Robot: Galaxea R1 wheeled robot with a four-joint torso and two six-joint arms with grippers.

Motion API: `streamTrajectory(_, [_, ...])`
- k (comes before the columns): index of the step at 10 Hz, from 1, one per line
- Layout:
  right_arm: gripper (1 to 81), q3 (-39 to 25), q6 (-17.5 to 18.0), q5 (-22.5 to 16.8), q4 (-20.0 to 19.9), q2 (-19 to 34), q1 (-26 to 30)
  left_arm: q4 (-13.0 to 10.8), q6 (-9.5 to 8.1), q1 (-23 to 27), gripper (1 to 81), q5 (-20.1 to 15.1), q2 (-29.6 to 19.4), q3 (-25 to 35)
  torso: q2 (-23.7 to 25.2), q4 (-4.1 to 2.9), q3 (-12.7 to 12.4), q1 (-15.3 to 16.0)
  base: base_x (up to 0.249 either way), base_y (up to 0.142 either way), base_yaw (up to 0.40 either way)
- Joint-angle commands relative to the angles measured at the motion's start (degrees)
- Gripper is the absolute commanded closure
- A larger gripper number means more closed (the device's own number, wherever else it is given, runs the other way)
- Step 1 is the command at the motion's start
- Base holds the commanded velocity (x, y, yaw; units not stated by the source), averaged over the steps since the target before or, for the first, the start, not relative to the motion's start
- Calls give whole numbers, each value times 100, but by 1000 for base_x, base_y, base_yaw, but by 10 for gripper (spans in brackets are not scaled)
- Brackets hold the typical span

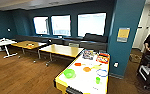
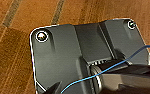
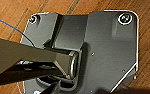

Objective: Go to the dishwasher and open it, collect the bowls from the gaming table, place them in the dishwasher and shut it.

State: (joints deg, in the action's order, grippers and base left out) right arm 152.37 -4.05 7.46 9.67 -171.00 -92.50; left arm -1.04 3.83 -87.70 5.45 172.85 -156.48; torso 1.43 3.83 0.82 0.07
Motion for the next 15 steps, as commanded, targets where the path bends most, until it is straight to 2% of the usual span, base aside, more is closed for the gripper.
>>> streamTrajectory(1, [10,-15,-35,-271,44,28,227,33,13,275,10,-281,-22,-6,0,0,0,0,117,101,0])
streamTrajectory(8, [10,-7,-35,-271,44,37,227,33,13,275,10,-281,-22,-6,0,0,0,0,132,101,0])
streamTrajectory(15, [10,-7,-35,-272,44,37,227,33,13,275,10,-281,-13,-6,-2,0,0,0,86,101,0])
